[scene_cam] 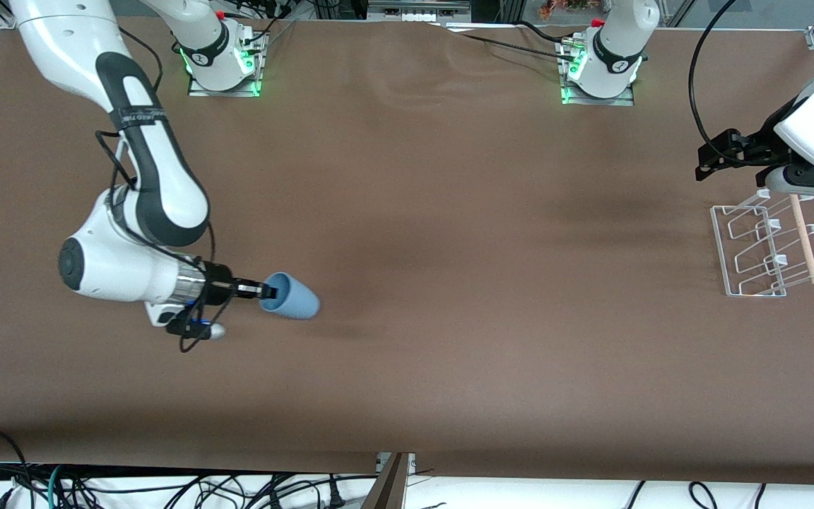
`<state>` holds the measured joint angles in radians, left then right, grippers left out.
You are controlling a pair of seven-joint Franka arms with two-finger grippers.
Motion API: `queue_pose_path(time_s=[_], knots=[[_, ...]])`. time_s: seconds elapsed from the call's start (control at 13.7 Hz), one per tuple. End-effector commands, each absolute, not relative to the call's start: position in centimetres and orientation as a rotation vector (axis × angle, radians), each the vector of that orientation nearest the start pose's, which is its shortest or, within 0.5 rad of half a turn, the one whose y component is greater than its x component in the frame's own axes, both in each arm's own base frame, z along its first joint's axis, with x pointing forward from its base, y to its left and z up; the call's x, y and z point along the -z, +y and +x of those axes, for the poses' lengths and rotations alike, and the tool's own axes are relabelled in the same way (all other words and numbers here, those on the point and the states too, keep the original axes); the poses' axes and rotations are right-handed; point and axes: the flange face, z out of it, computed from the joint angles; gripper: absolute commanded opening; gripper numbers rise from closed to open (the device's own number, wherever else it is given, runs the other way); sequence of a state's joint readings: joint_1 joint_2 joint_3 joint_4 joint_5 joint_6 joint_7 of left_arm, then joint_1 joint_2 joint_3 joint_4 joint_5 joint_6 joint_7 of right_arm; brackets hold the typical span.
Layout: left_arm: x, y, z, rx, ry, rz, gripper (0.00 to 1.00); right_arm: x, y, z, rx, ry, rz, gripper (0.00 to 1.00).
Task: Transfer cup to left arm and place on rack
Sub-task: 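Lift the cup with the right gripper while the left gripper approaches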
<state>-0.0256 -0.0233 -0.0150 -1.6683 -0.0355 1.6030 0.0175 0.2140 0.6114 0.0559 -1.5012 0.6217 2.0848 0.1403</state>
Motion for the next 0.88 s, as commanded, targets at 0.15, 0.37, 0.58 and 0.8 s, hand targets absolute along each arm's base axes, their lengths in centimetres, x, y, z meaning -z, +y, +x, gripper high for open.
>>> queue_pose_path(time_s=[0.15, 0.37, 0.58, 0.8], knots=[[-58.9, -3.5, 54.6, -0.114, 0.101, -3.185, 1.0, -35.4, 31.8, 68.3, -0.216, 0.36, -2.435, 0.0], [-58.2, -4.6, 54.8, -0.147, 0.235, -3.238, 1.0, -36.4, 36.3, 67.4, -0.24, 0.416, -2.297, 0.0], [-56.7, -5.9, 55.8, -0.143, 0.579, -3.329, 1.0, -36.4, 40.3, 65.6, -0.23, 0.404, -2.25, 0.0], [-56.4, -7.1, 57.3, -0.033, 0.896, -3.376, 1.0, -36.7, 43.1, 64.5, -0.269, 0.399, -2.196, 0.0]])
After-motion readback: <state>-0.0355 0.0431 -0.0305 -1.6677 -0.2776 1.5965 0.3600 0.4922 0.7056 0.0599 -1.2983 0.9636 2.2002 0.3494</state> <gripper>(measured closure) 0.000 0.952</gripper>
